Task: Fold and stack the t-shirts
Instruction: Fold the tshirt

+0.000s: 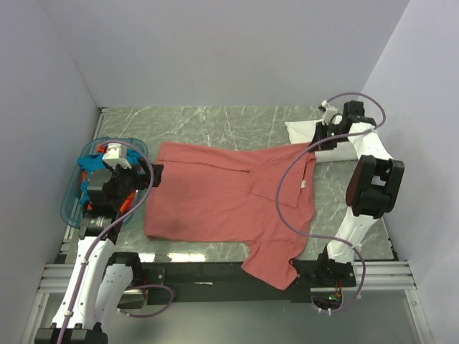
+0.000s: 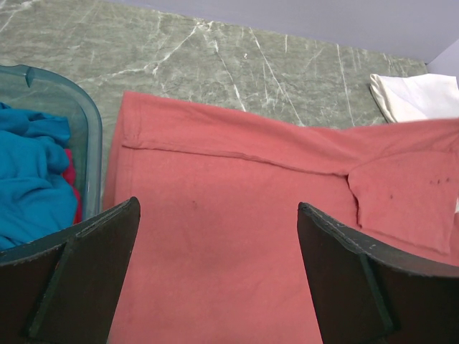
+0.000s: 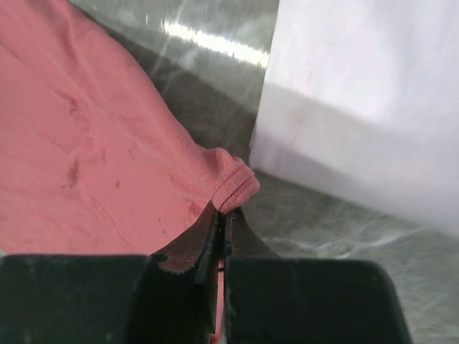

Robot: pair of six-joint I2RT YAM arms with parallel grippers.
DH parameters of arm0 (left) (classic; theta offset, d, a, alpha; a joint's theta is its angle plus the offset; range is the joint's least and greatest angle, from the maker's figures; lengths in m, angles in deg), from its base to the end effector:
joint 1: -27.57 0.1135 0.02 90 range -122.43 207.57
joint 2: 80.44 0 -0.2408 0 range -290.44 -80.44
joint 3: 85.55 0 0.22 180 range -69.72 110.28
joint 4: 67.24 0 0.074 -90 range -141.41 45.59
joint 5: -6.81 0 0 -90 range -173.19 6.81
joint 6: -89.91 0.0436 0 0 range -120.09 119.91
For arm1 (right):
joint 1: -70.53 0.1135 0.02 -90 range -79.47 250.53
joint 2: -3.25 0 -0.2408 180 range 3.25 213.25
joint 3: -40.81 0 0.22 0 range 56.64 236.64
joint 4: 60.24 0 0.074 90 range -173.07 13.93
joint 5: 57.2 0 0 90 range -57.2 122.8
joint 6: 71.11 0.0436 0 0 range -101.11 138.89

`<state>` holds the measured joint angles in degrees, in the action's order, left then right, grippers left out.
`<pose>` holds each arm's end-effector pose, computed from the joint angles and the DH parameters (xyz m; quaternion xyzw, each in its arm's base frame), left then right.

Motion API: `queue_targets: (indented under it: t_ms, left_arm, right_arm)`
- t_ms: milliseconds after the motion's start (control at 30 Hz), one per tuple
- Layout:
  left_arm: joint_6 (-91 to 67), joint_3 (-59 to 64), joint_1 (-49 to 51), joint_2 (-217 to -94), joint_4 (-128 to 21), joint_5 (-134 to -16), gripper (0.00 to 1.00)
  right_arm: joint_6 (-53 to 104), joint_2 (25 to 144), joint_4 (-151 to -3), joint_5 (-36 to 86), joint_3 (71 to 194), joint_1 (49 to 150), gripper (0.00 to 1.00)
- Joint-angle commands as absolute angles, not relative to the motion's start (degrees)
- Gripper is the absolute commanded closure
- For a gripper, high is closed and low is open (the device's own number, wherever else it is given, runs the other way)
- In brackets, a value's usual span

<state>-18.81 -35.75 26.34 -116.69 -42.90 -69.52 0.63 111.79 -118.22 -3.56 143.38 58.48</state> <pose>0.1537 -0.0136 0.2856 -0.0413 0.7676 -0.1999 0.6075 0.3607 -0.0506 0.2209 -0.1204 0.9205 0.2374 0.2861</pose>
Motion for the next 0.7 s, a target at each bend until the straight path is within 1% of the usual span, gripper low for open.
queue_targets:
  t_ms: [0,333,667]
  left_arm:
    - [-18.4,-34.1,26.1,-116.8,-43.9,-69.1,0.04]
    - [-18.0,-34.0,26.1,-117.7,-44.0,-69.4,0.04]
    - [-17.8,-33.9,26.1,-118.2,-44.0,-69.6,0.04]
  right_arm:
    - [-0.4,113.6,-118.6,-0.6,150.5,59.3,1.00]
    - [0.3,121.8,-121.7,4.2,165.5,62.0,1.00]
    - [1.8,126.8,-121.4,8.2,174.8,62.4,1.00]
